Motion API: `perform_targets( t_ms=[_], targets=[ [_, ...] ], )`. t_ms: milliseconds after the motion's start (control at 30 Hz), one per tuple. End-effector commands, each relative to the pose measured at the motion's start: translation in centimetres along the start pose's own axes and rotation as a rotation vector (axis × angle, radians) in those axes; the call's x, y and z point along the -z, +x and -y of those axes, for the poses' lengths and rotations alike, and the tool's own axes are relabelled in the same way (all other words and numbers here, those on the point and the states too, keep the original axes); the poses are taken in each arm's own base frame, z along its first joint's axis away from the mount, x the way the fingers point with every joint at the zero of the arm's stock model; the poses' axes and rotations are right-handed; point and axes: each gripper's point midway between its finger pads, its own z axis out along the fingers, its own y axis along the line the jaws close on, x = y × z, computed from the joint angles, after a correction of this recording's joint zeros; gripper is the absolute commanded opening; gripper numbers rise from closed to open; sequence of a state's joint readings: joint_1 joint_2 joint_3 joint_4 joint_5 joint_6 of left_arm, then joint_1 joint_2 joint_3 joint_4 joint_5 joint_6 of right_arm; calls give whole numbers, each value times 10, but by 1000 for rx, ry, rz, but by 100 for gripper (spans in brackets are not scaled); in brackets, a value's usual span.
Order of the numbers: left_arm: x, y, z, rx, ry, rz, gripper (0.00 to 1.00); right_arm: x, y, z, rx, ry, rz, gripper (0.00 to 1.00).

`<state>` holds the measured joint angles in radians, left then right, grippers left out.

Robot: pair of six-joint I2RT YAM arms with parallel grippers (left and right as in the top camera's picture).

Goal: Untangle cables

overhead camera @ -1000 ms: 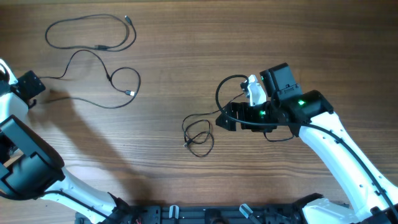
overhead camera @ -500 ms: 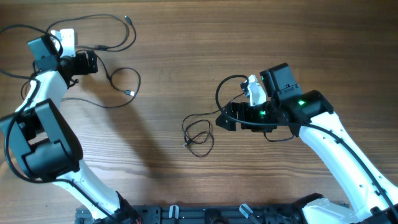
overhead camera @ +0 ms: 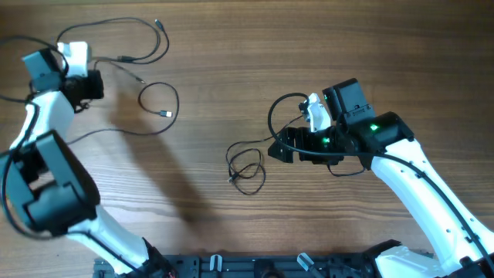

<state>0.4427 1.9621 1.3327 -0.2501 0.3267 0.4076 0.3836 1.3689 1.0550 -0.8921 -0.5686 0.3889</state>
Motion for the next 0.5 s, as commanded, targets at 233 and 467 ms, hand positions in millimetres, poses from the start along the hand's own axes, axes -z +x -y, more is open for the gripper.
perform_targets(
  t_ms=[233,467],
  targets=[
    [61,16,57,-199,234,-88,4,3,1,-4,32,-9,5,100],
    [57,66,36,-117,186,-284,75,3,-2,-5,62,-12,14,100]
  ],
)
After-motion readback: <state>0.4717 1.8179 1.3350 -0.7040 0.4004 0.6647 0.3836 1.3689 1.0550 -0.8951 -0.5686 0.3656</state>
